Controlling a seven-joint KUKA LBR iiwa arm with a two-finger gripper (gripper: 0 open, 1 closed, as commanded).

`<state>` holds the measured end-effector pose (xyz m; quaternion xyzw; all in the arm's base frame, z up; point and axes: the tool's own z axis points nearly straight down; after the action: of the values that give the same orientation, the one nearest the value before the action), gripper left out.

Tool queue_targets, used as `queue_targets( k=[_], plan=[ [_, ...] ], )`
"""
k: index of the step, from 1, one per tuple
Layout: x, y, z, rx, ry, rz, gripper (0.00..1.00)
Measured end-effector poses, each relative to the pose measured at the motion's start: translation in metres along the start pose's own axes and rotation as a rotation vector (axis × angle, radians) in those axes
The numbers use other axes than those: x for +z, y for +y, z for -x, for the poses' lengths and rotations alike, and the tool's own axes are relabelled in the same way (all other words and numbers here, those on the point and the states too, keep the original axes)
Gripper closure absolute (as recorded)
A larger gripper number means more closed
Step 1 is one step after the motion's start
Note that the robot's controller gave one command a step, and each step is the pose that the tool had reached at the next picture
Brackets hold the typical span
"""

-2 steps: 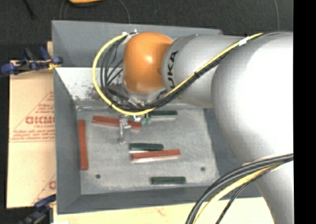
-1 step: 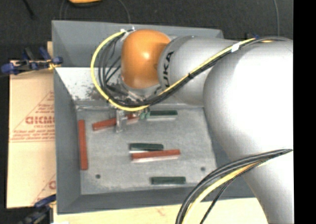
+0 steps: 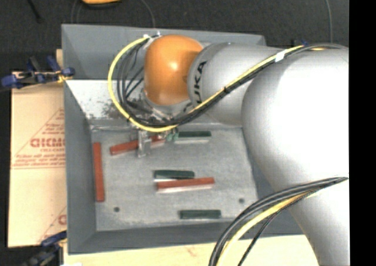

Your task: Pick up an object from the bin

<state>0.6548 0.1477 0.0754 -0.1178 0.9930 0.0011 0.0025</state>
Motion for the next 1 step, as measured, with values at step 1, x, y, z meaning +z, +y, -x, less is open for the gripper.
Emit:
queue_targets(
  k=[1],
  plan=[
    [-0.0537,0.0052,-0.0079,0.006,0.008,0.001,1.0]
  ],
)
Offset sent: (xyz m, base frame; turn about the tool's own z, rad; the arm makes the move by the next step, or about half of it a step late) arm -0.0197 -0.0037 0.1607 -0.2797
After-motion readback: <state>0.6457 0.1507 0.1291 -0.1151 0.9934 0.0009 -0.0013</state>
